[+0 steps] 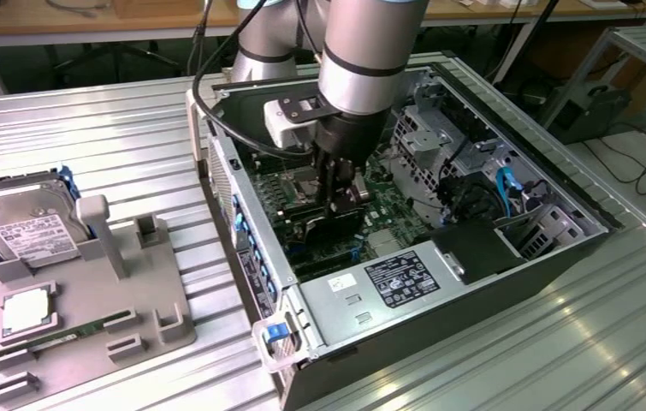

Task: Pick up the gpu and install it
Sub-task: 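Press down on the gpu until it lock into place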

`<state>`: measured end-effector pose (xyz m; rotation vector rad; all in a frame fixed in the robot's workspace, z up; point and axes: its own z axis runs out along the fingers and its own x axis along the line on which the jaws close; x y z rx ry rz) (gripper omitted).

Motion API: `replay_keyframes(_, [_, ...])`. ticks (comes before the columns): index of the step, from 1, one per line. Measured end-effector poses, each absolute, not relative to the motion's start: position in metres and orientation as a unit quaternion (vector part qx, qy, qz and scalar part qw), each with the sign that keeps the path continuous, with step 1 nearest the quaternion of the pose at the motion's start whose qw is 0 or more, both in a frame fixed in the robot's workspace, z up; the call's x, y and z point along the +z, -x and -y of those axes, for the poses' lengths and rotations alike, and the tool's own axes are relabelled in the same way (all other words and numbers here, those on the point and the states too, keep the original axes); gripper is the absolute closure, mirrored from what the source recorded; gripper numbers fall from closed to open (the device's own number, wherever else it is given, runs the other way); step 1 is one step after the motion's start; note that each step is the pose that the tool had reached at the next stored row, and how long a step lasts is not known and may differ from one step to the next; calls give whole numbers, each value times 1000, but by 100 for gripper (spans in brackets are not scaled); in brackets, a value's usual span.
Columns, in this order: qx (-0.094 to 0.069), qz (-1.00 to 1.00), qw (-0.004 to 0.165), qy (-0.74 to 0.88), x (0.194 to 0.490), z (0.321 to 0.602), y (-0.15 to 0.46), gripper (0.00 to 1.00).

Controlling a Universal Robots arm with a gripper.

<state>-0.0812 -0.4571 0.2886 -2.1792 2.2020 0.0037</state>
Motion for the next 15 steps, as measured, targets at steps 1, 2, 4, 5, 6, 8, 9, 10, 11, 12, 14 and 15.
replay_keyframes(1, [1, -711, 22, 703, 289, 457, 81, 67])
replay_keyframes(2, [1, -711, 22, 703, 289, 457, 81, 67])
replay_keyframes(4, [1, -711, 22, 703, 289, 457, 81, 80])
replay_keyframes(5, [1, -711, 22, 703, 289, 457, 81, 80])
replay_keyframes(6, [1, -711, 22, 703, 289, 457, 81, 86])
replay_keyframes(8, [1, -711, 22, 703, 289, 457, 81, 89])
replay_keyframes(9, [1, -711, 22, 703, 289, 457, 81, 89])
replay_keyframes(10, [1, -711, 22, 703, 289, 457, 81, 89])
replay_keyframes(11, [1, -711, 22, 703, 289, 457, 81, 89])
replay_keyframes(12, [1, -711, 22, 703, 289, 457, 81, 89])
replay_keyframes(14, [1, -711, 22, 703, 289, 457, 81, 89])
replay_keyframes(15, [1, -711, 22, 703, 289, 457, 81, 89])
